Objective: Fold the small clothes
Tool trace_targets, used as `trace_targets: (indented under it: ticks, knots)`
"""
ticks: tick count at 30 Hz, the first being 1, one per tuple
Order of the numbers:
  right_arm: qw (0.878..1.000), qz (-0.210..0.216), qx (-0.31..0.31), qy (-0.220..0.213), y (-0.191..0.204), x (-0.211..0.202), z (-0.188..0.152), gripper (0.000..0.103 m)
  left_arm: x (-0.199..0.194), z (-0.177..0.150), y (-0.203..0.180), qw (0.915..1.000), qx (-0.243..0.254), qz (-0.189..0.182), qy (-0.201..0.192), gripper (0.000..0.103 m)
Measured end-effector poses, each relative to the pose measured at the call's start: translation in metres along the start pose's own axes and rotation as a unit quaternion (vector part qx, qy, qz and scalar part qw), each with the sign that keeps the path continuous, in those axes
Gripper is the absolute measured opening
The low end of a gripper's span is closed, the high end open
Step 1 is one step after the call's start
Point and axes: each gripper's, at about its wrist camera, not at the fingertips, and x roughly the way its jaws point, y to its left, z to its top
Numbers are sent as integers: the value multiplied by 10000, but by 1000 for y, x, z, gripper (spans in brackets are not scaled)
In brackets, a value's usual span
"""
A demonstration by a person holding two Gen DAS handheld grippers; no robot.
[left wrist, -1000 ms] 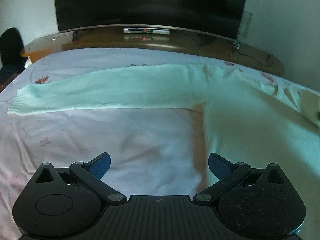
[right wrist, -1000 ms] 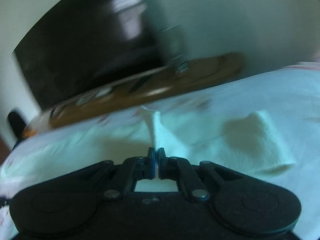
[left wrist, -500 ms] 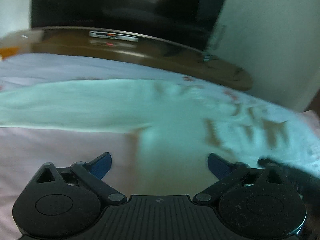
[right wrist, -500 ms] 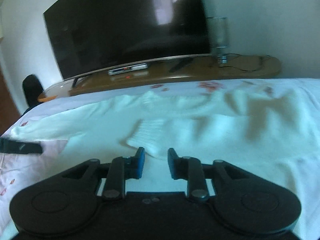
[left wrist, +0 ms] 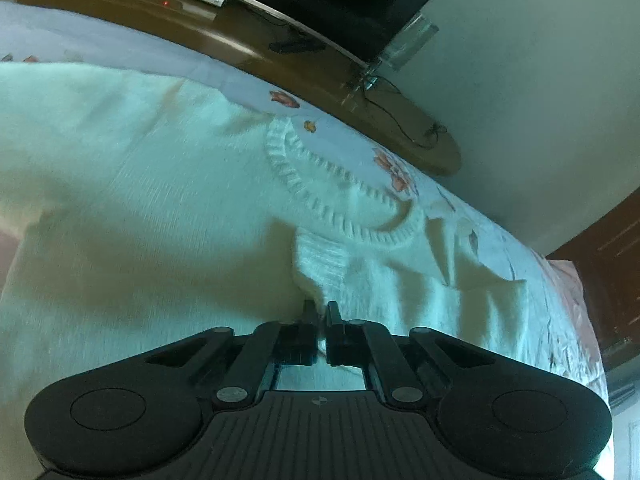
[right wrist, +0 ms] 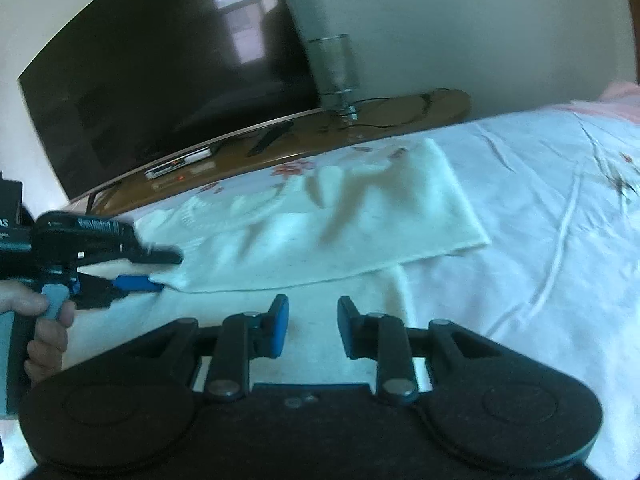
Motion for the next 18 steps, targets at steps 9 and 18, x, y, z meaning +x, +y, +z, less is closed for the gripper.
trace_targets:
  ticks: [9,18]
  knots:
    - [9999,-45,154,-6,-19,3,4,28,-53,36,50,9970,460,427,-458,3]
    - [9992,-377,120,-17,-29,24,11,32,-58,35,87,9961,297,713,-437,3]
